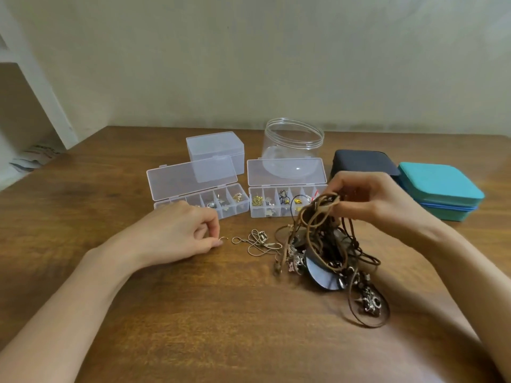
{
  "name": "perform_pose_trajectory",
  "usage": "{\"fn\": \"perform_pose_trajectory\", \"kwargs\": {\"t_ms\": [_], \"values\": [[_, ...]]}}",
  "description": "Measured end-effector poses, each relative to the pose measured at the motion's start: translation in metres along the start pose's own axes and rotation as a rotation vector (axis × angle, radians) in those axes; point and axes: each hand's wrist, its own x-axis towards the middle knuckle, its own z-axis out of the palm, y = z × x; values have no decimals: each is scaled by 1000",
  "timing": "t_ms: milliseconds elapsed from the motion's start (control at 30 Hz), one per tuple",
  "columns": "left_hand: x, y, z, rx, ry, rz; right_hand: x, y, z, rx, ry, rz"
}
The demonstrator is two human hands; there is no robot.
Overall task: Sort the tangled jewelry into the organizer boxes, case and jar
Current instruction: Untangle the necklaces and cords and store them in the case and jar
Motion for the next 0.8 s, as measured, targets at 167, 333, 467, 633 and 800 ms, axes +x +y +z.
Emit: {"fn": "perform_pose_trajectory", "kwargs": {"t_ms": [167, 333, 467, 633, 800], "values": [[1, -2, 2, -28, 13, 8, -2, -4, -5, 284, 113, -15], [2, -3, 4, -16, 13, 16, 0, 0, -8, 451, 151, -47], [1, 10, 5, -130, 170, 84, 0, -1, -6, 496, 126, -19], [9, 69, 5, -471, 207, 189, -1, -5, -2, 504, 84, -3], [32, 99, 19, -336, 84, 231, -3, -8, 1, 482, -25, -26]]}}
